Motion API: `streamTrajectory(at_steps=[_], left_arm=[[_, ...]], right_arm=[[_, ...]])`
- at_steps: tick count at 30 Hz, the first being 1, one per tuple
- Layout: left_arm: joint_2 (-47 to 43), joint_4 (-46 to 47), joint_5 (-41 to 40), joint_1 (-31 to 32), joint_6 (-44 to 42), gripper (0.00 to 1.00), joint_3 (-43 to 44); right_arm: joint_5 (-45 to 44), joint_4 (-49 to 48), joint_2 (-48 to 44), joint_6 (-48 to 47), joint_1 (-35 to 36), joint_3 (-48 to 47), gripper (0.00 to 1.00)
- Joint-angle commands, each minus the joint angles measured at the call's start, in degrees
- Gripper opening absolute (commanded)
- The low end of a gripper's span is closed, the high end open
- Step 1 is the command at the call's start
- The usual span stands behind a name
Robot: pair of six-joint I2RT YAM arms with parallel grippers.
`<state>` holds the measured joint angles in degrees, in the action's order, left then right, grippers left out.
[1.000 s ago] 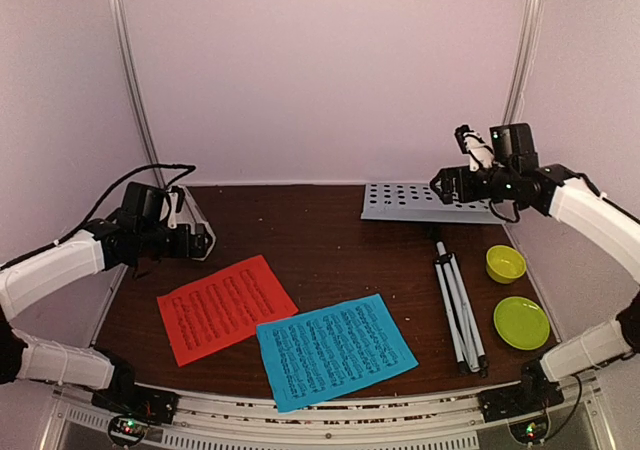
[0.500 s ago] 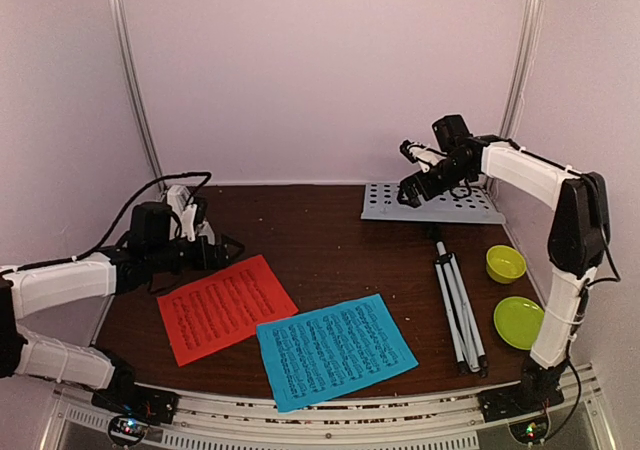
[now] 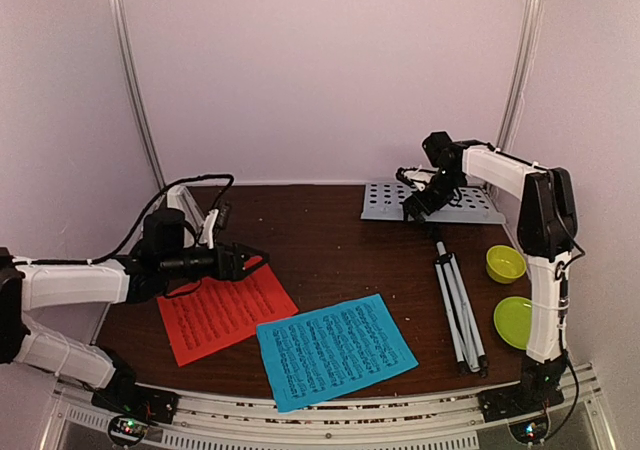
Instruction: Set up the instrument practice props
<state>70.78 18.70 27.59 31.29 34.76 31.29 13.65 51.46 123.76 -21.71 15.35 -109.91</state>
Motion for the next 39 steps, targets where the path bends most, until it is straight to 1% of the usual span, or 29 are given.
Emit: streamTrajectory(at_steps=[1,5,8,13,15,18,22,26,31,39], left_arm=[[2.0,5.6,1.9,0.5,1.3,0.98,1.6],[3.2,7.4,2.7,0.6,2.0,0.98,2.0],[3.7,7.4,3.1,0.6,2.1,0.98,2.6],[3.7,7.2,2.9,0.6,2.2,0.98,2.7],[4.0,7.6,3.2,0.6,2.5,0.98,2.7],[4.2,7.9,3.8,0.6,2.7,0.98,3.1],[4.6,7.8,4.8,0.6,2.7,0.98,3.9],[5.6,7.6,5.2,0.6,2.9,0.98,4.7],[6.7,9.3,5.8,0.7,3.8,0.98,5.0],[8.1,11.2,6.4,0.7,4.5,0.98,4.7]], right_arm=[[-0.5,3.2,0.9,-2.5,-0.6,-0.2,0.90],[3.4,4.1,0.6,-3.4,-0.7,0.8,0.83],[5.9,5.3,0.6,-4.1,-0.7,0.8,0.75],[6.0,6.4,0.1,-4.2,-1.0,1.1,0.59],[4.8,6.3,-0.4,-4.0,-1.2,1.2,0.55],[3.6,6.2,-1.1,-4.2,-1.5,1.8,0.52],[2.2,5.8,-1.0,-4.8,-1.6,3.5,0.45],[0.8,5.0,-0.2,-4.9,-1.8,4.3,0.42],[1.1,4.6,0.7,-5.0,-1.9,3.8,0.34],[0.8,3.7,1.7,-5.1,-1.9,4.2,0.32]])
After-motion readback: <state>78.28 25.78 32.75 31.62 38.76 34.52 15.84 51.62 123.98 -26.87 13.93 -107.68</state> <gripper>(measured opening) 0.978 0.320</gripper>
